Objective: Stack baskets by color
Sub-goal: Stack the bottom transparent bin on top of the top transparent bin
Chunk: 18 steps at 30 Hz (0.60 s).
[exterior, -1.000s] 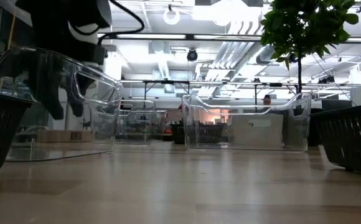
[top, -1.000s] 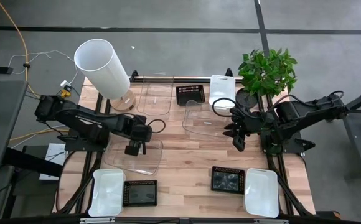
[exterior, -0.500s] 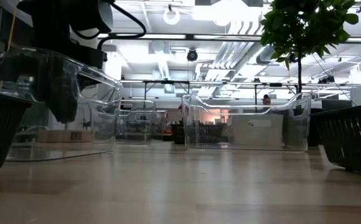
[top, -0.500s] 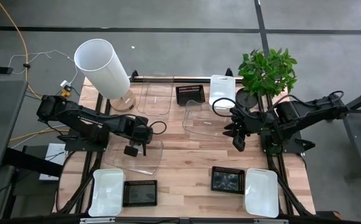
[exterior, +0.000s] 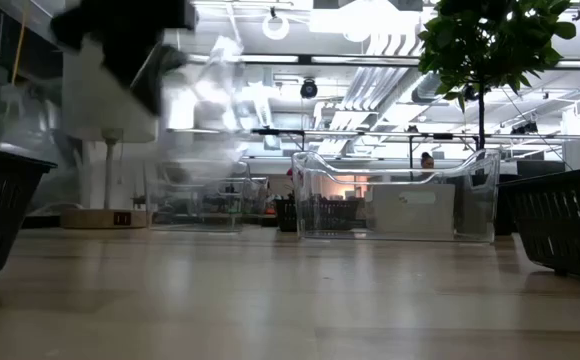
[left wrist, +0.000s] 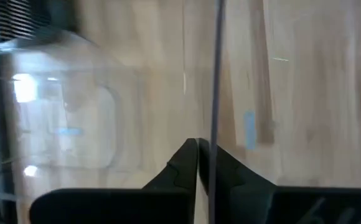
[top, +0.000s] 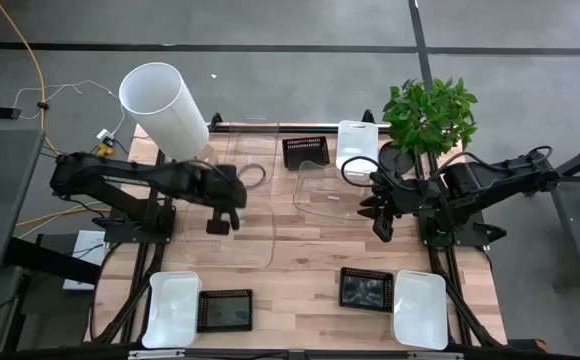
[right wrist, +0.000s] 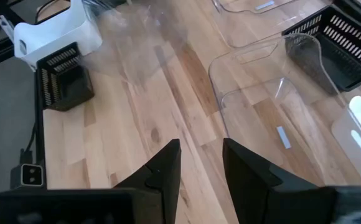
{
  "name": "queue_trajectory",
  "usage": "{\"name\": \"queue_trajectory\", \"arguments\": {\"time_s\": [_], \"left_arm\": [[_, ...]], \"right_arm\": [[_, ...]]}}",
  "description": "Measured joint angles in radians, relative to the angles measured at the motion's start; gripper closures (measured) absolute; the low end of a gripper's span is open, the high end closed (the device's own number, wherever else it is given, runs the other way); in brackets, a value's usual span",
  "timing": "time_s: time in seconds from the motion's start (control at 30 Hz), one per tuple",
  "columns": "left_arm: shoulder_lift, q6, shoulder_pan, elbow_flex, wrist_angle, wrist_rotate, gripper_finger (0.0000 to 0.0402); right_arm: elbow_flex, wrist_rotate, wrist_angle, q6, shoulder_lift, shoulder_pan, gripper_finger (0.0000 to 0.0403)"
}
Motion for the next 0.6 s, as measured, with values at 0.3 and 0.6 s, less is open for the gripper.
{"name": "queue_trajectory", "arguments": {"time_s": [0.3, 0.6], "left_arm": [[-0.04, -0.286, 0.107, 0.255, -0.102, -0.042, 0.0401], [-0.034, -0.704, 0.248, 0.267, 0.098, -0.205, 0.0401]], "right_arm": [[0.0, 0.0, 0.005, -0.001, 0.0, 0.0, 0.0295], [0.0, 0.007, 0.004, -0.027, 0.0, -0.002, 0.0295]]}}
